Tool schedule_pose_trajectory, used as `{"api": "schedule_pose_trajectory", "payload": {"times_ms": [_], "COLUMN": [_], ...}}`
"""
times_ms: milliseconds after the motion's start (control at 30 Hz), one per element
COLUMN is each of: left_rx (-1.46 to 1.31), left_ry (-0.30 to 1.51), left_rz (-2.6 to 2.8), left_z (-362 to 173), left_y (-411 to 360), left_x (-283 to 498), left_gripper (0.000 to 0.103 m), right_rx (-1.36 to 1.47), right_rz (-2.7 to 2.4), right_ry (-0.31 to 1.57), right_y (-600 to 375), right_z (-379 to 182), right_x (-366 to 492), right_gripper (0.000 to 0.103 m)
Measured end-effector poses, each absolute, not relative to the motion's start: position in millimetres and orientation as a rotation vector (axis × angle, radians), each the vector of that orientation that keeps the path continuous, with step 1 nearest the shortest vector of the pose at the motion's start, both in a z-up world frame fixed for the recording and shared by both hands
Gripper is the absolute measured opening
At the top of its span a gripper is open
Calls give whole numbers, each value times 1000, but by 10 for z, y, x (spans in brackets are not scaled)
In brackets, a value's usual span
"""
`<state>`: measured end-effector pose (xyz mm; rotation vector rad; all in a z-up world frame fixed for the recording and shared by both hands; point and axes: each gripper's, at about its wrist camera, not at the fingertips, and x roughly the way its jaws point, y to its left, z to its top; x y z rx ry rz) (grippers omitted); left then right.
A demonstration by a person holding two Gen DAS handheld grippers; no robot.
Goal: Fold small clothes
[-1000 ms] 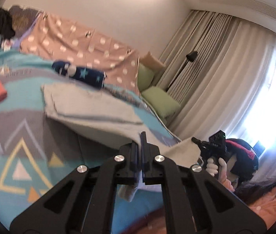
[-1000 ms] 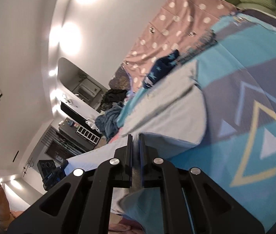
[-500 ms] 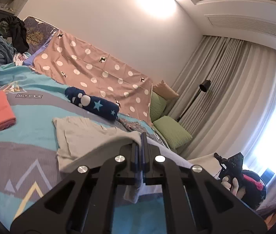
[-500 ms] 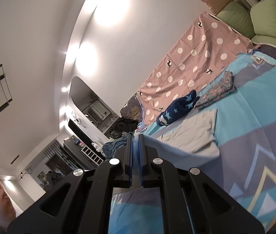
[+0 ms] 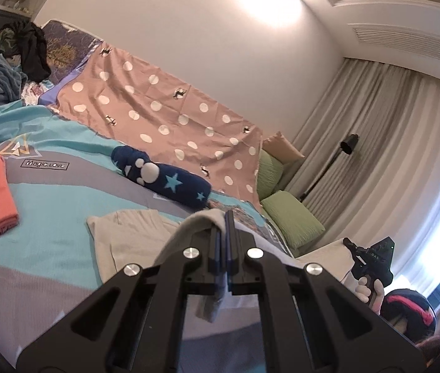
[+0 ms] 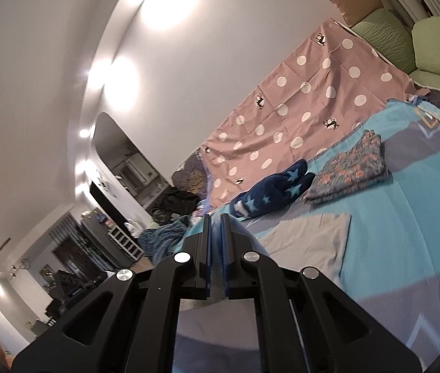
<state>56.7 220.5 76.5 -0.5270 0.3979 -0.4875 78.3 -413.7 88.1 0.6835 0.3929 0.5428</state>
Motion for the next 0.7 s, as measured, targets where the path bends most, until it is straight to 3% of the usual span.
{"api": "schedule_pose_trajectory", "payload": {"times_ms": [333,400,467,700], "left_rx": [-563,-559,-581,-548], "left_ry": [575,651,729,752], "left_rz": [-388,-325,-227,-207], "left_z": [230,-89,-461,-686], "left_y": [2332,2358,2427,2528], "left_x": [2158,2468,2662,2472], "left_gripper": [3,9,30,43], "right_rx": [588,549,591,521], "right_rz": [348,262,231,211], "right_ry": [581,683,771,815], "right_y": [-3867,-3786,-3780,-3892], "right_z": [385,39,-268,-476], "right_x": [2326,2679,2831,2716], "right_gripper": [7,9,14,21]}}
